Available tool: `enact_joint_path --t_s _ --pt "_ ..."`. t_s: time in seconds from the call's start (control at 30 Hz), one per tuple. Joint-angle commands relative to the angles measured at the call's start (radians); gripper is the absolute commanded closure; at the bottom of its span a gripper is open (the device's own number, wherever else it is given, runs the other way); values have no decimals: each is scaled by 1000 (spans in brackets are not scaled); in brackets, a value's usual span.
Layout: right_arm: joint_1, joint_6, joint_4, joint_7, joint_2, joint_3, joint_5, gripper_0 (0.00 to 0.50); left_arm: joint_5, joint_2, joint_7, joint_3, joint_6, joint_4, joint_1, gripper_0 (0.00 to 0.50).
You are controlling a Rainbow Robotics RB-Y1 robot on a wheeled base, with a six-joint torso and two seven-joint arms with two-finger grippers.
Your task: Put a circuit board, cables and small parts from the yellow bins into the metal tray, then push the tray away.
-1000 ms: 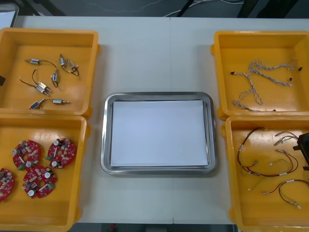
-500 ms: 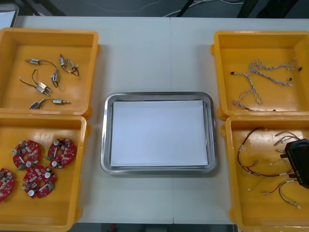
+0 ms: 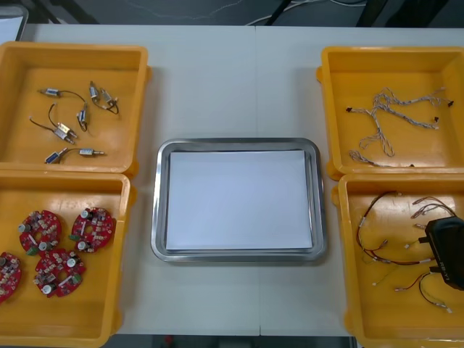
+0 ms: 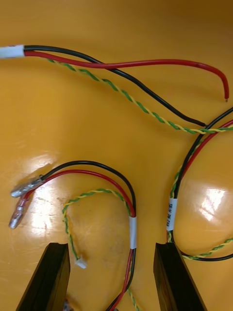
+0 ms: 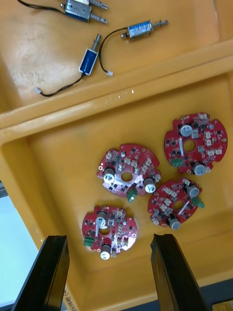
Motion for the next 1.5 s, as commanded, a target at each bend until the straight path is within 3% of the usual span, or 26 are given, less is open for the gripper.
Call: enact_joint_path --t_s 0.03,0.57,0.87,1.13,1.2,1.23,1.27,1.3,1.4,1.5 --pt "29 -22 10 -5 17 20 14 0 23 15 148 79 6 -70 77 0" --pt "29 -88 38 -3 31 47 31 0 47 -63 168 150 -1 -185 249 0" --pt "29 -129 63 1 31 64 44 0 30 -102 160 141 -21 -185 250 0" --pt "31 -131 64 1 32 73 53 0 -72 -108 142 56 -89 -184 238 0" --pt "32 -131 63 1 32 73 54 106 -95 -108 136 38 -98 -184 230 0" --pt "31 -132 63 1 32 73 54 186 -106 -108 133 29 -101 -184 227 0" --pt "31 -132 63 1 32 73 53 186 -117 -108 131 20 -102 -184 221 0" --pt "31 -132 64 1 32 73 53 377 -122 -108 128 16 -105 -180 216 0" --pt "31 -137 64 4 31 73 51 487 -123 -108 114 0 -116 -157 204 0" --pt "31 -142 64 4 31 73 48 500 -112 -108 59 -7 -139 -115 190 0"
